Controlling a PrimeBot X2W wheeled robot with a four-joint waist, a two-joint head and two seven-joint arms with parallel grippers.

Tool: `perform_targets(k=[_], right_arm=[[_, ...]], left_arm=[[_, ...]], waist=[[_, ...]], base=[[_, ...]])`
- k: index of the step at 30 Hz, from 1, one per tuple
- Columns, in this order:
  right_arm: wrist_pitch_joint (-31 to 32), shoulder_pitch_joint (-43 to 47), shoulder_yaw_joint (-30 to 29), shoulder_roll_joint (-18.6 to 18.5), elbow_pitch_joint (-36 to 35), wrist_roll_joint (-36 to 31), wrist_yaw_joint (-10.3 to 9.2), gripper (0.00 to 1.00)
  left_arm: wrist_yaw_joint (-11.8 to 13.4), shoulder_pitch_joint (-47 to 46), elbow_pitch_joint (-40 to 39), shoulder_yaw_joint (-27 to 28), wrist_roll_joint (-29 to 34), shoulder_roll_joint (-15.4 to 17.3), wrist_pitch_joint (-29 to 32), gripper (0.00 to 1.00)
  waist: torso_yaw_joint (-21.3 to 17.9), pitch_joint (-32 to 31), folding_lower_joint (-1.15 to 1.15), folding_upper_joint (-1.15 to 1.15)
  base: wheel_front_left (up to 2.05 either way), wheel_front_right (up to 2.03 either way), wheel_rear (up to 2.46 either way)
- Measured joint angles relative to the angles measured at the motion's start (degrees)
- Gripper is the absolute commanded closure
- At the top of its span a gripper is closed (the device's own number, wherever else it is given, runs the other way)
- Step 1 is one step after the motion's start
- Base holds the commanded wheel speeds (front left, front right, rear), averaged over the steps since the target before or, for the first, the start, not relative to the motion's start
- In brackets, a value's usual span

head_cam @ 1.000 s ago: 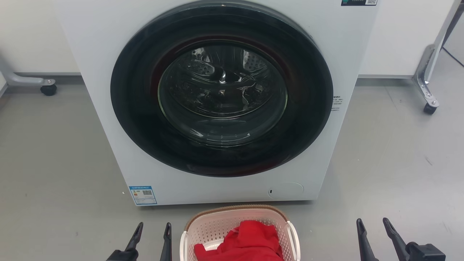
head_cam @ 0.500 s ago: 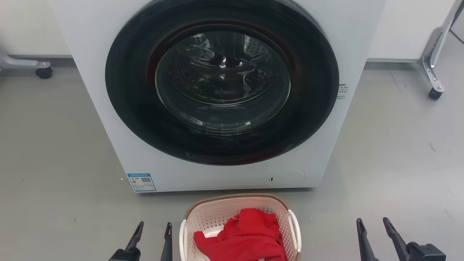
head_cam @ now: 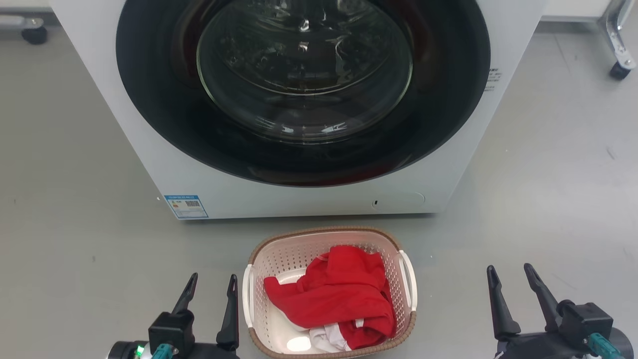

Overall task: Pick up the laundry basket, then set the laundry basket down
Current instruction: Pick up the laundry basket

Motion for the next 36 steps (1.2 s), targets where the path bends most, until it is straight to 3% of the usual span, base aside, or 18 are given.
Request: perform_targets(k=[23,29,36], right_arm=[[0.5,-11.2,-0.5,0.0,0.4,-0.5,0.53,0.00],[1.1,-14.7,-0.4,0.4,2.9,-0.4,1.12,0.00],[2.5,-19.0,0.7,2.1,9.4,0.1,2.29,0.00]], left_arm=[[0.0,-12.4,1.6,0.7,0.6,-1.1,0.8,0.00],[-0.2,-15.8,4.4,1.0,0.6,-1.1,1.5,0.00],[-2.2,-20.5,11.6,0.9,-0.1,-1.4,3.4,0.00]], waist=[[-0.1,17.3,0.01,0.01],[-0.4,21.6,0.01,0.00],[-0.8,25.6,0.01,0.00]], base=[[0.00,0.00,0.00],[0.00,0.00,0.00],[0.00,0.00,0.00]])
